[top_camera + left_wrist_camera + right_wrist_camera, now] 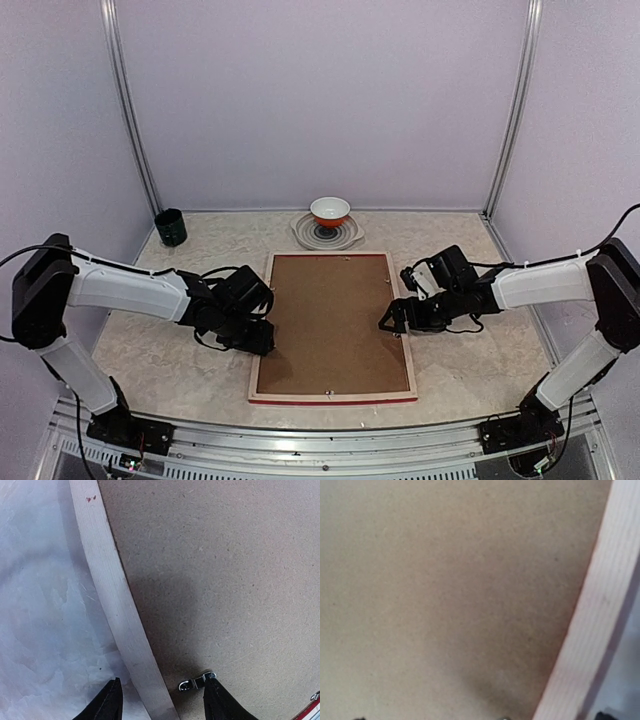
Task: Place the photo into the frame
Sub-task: Press the fastener onto the backboard.
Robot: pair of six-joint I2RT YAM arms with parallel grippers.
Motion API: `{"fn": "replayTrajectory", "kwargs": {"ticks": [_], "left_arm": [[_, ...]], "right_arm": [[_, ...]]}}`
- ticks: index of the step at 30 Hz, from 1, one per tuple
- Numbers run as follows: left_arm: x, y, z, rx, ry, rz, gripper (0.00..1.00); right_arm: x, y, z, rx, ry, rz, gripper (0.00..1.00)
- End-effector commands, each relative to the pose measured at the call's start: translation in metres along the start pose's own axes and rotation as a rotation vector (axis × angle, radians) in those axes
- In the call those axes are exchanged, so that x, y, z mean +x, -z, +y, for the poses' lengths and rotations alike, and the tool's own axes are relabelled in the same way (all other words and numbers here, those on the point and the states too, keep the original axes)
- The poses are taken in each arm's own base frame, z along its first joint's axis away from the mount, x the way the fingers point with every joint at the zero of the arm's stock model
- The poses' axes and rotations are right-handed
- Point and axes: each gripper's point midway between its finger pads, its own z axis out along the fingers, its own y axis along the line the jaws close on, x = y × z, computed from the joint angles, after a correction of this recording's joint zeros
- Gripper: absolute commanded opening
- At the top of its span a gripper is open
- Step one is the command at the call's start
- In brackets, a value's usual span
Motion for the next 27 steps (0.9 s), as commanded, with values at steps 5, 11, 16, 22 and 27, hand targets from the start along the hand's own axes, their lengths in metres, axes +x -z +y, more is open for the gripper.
{"fn": "replayTrajectory", "kwargs": {"ticks": [5, 11, 16, 22, 27], "left_arm": [[-0.0101, -0.003, -0.0088, -0.005, -0.029, -0.017, 0.54], [-0.0087, -0.0049, -0.0091, -0.004, -0.033, -0.01, 0.52], [-0.0096, -0.0033, -0.0054, -0.022, -0.034, -0.018, 0.48], [-0.0125, -0.0019, -0.0022, -0.046, -0.028, -0.035, 0.43], [-0.0173, -0.0006, -0.0025, -0.049, -0.014, -0.055, 0.39]], "right_arm": [[-0.0005, -0.0025, 0.0015, 0.007, 0.012, 0.004, 0.99], [0.0007, -0.0025, 0.0011, 0.007, 0.009, 0.005, 0.99], [0.0008, -0.0033, 0.0003, 0.009, 0.008, 0.004, 0.99], [0.001, -0.0035, 0.0006, 0.007, 0.006, 0.004, 0.99], [0.0016, -0.0032, 0.0006, 0.006, 0.003, 0.004, 0.99]]}}
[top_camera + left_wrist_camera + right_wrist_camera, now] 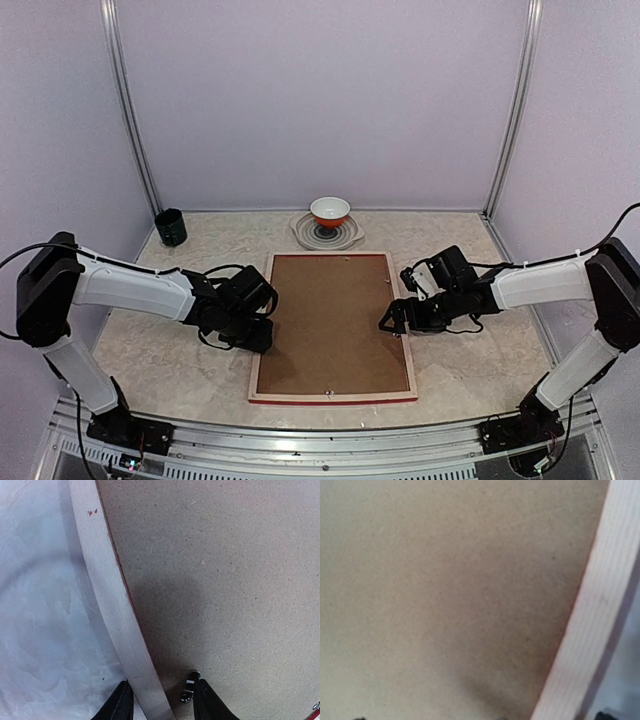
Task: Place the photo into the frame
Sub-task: Press the fastener onto the backboard.
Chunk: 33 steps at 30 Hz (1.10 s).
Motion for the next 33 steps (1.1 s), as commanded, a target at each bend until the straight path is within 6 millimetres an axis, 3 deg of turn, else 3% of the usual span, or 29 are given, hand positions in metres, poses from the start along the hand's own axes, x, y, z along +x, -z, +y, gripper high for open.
{"fn": "replayTrajectory", "kwargs": {"ticks": [1, 7, 24, 27, 33], "left_arm": [[-0.011, 0.003, -0.002, -0.014, 0.001, -0.039, 0.38], [-0.013, 0.002, -0.004, -0.011, 0.009, -0.043, 0.35], [-0.01, 0.004, -0.002, -0.016, 0.039, -0.039, 0.15], [-0.018, 0.012, 0.002, -0.035, 0.054, -0.073, 0.19], [-0.041, 0.041, 0.003, -0.039, 0.09, -0.171, 0.4]], "right_arm": [[0.001, -0.002, 0.002, 0.001, 0.005, 0.0, 0.99], [0.001, -0.001, 0.002, 0.003, 0.005, -0.001, 0.99], [-0.002, 0.0, 0.002, 0.005, 0.011, -0.008, 0.99], [-0.004, 0.002, 0.002, 0.014, 0.017, -0.015, 0.99], [-0.014, 0.011, -0.005, 0.084, 0.038, -0.039, 0.99]]}}
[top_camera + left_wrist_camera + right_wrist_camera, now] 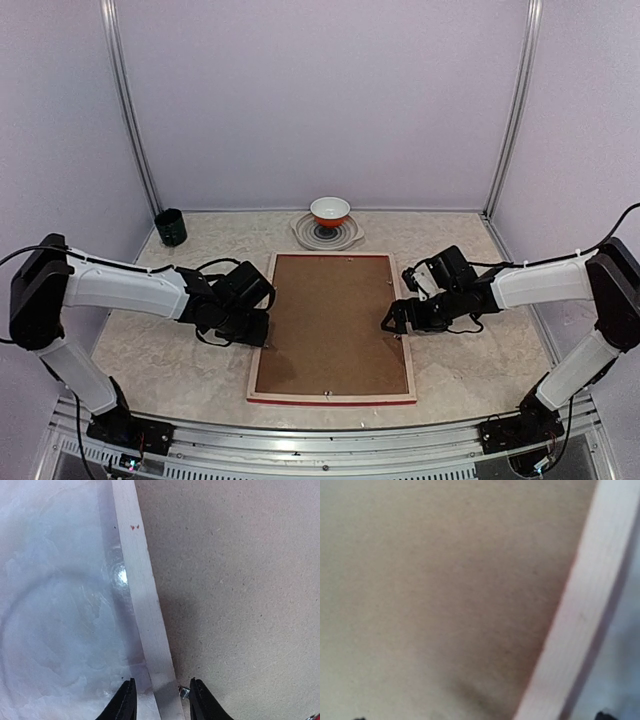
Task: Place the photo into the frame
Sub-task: Press the fastener onto the backboard.
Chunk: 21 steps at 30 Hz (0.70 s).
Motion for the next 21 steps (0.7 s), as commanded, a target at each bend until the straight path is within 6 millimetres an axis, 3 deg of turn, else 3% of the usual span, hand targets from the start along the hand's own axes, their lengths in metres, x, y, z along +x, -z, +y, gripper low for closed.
{"fn": "replayTrajectory", "kwargs": {"ticks": [1, 5, 8, 17, 21], "left_arm": [[-0.035, 0.035, -0.005, 0.015, 0.03, -0.125, 0.43], [-0.051, 0.052, -0.004, 0.034, 0.053, -0.177, 0.51], [-0.061, 0.05, -0.001, 0.039, 0.058, -0.188, 0.56], [-0.069, 0.005, 0.006, 0.021, 0.047, -0.123, 0.59], [-0.071, -0.008, 0.003, 0.038, 0.046, -0.11, 0.59]], "right_arm": [[-0.016, 0.012, 0.001, 0.055, 0.037, -0.042, 0.99], [-0.029, 0.022, -0.004, 0.078, 0.039, -0.07, 0.99], [-0.045, 0.031, -0.008, 0.083, 0.03, -0.099, 0.99], [-0.101, 0.058, -0.019, 0.128, 0.091, -0.159, 0.99], [-0.132, 0.058, -0.019, 0.165, 0.157, -0.166, 0.99]]}}
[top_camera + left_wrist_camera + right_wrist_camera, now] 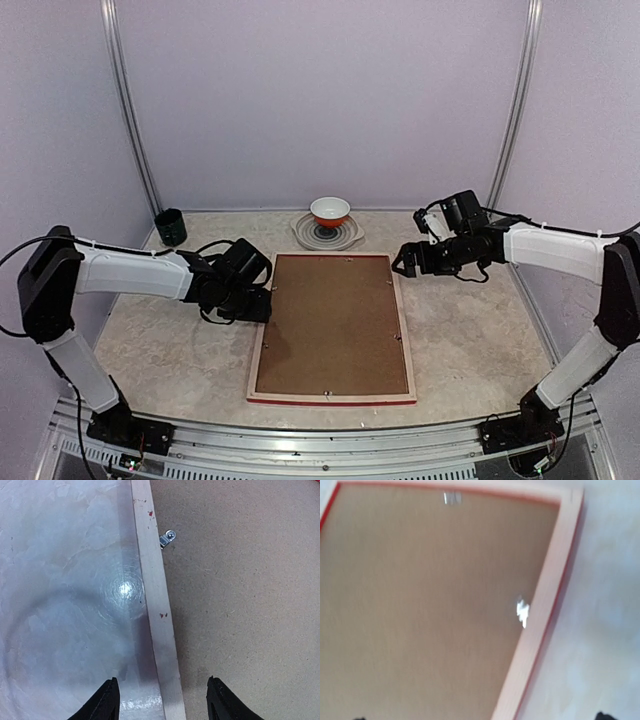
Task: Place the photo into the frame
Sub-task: Press the fastener onto the backboard.
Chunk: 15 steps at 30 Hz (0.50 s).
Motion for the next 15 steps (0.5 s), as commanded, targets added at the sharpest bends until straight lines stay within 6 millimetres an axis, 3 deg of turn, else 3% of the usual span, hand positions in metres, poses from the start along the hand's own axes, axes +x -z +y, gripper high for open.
{"fn": "replayTrajectory", "kwargs": {"ticks": [1, 9, 11, 15], "left_arm": [[-0.016, -0.008, -0.015, 0.053, -0.009, -0.026, 0.59], [-0.001, -0.027, -0.014, 0.052, -0.017, 0.009, 0.58], [0.002, -0.03, -0.014, 0.055, -0.019, 0.015, 0.57], [0.005, -0.032, -0.014, 0.057, -0.019, 0.017, 0.54]], "right_arm": [[-0.024, -0.01, -0.01, 0.062, 0.1, 0.029, 0.99], [-0.072, -0.057, -0.032, 0.208, 0.204, 0.04, 0.99], [-0.088, -0.068, -0.033, 0.213, 0.245, 0.024, 0.99], [-0.1, -0.094, -0.026, 0.163, 0.373, 0.02, 0.99]]}}
